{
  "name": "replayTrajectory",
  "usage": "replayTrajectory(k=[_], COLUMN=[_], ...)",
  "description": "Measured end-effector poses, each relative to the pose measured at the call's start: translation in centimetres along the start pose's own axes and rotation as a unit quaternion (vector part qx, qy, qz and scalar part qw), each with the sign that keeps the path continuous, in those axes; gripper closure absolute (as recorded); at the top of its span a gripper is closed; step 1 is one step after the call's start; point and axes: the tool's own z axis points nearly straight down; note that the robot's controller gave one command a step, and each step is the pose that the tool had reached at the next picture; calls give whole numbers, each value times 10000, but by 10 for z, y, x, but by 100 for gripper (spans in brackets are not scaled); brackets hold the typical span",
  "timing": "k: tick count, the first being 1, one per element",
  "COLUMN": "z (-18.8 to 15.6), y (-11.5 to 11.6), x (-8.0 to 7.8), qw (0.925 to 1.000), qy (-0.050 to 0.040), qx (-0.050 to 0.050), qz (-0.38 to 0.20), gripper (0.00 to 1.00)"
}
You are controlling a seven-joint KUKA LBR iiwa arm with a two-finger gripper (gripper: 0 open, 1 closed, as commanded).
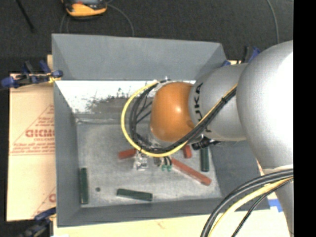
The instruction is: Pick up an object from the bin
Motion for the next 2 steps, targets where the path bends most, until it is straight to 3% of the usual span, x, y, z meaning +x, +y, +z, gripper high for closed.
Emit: replayTrajectory(k=[1, 2], z=[0, -42], y=[0, 10], x=[0, -4], qw=[10000, 10000], qy=[0, 71], qx=[-1, 12], qz=[4, -3], gripper=[100, 100])
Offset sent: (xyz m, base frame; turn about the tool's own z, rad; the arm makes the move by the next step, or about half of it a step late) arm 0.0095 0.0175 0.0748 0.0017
